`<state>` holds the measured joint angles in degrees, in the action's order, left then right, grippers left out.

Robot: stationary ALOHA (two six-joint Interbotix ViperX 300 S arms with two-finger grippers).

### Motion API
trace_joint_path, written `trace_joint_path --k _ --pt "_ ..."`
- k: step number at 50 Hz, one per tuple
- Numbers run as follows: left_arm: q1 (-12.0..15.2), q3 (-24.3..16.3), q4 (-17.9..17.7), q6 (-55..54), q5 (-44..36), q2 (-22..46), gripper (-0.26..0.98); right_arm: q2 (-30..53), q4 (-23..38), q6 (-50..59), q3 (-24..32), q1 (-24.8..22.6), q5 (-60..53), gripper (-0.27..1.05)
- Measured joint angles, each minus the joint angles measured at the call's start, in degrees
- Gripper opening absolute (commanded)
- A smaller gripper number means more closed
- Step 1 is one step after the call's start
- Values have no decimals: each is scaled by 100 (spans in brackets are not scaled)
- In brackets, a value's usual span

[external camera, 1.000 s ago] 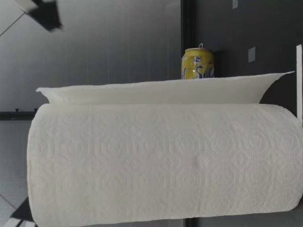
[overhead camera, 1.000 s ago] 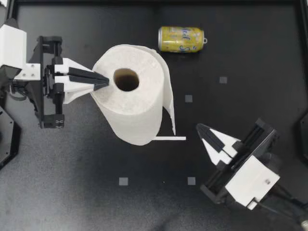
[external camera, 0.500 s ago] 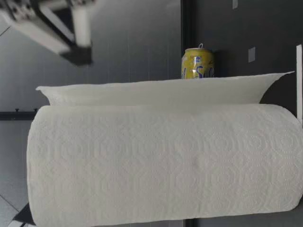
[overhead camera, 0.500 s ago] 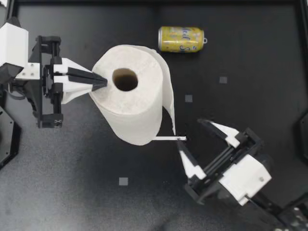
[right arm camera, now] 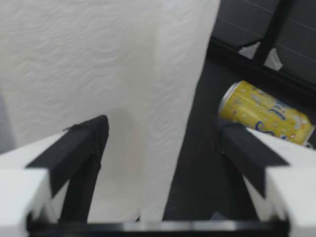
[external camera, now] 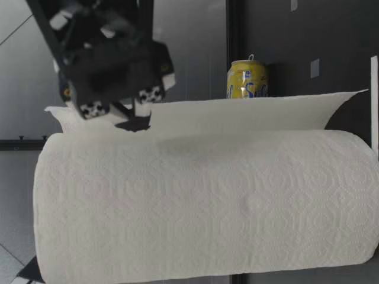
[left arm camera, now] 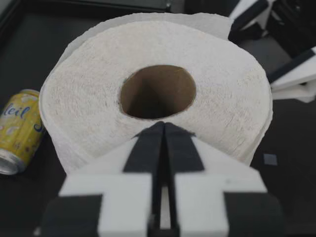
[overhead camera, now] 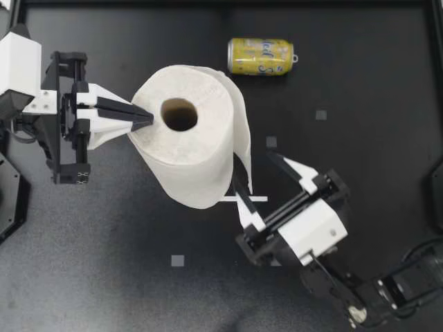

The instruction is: Pick up a piece of paper towel and place it on the spilled liquid.

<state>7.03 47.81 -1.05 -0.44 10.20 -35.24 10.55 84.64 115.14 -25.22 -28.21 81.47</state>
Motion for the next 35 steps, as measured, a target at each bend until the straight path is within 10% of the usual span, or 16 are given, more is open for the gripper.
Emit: trace_joint_path --k 24,35 --pt "0 0 0 0 18 -9 7 26 0 -141 -9 668 0 73" --pt "0 0 0 0 9 26 7 26 18 -141 -9 694 -44 30"
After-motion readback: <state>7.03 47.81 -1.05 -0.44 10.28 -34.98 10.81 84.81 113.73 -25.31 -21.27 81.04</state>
